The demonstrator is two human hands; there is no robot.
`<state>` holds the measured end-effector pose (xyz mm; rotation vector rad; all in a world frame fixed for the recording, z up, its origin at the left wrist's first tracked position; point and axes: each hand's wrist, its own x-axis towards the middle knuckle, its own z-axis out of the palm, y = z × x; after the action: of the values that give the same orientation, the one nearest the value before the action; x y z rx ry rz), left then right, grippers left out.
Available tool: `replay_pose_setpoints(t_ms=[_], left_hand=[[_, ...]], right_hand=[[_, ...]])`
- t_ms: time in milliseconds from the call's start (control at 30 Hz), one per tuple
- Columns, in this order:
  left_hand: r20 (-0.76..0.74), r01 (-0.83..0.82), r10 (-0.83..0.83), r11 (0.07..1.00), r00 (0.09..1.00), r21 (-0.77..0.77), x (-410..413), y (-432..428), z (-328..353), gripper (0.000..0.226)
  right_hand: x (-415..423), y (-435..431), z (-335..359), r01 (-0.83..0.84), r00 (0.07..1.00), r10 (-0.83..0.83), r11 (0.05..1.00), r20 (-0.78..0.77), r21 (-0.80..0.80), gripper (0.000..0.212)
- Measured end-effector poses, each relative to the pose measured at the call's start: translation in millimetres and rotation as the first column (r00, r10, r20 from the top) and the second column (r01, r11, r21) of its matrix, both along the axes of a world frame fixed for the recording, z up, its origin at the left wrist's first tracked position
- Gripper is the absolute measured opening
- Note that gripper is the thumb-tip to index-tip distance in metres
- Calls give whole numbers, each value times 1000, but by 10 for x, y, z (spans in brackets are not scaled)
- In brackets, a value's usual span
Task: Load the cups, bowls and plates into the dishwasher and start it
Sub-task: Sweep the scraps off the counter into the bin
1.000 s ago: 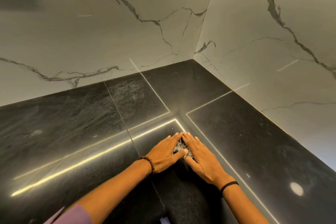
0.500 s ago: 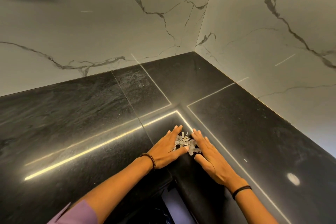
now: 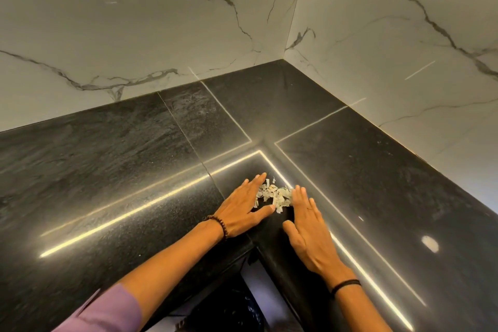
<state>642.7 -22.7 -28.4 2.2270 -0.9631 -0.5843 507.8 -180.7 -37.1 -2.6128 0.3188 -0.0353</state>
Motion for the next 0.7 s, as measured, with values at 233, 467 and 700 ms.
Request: replay_pose_setpoints(t_ms=[233, 467, 700], left_hand=[[-105, -134, 121, 982, 987, -131, 16, -45, 3, 70], [-139, -200, 181, 970, 974, -139, 24, -71, 20, 78], [-138, -295, 276, 945, 951, -139, -16, -140, 67, 90]], right_hand=[[628, 86, 129, -36, 999, 27, 935, 31, 352, 77], [1271, -258, 224, -59, 995, 81, 946, -55, 319, 63], [1436, -507, 83, -407, 913, 407, 905, 21, 123, 65]])
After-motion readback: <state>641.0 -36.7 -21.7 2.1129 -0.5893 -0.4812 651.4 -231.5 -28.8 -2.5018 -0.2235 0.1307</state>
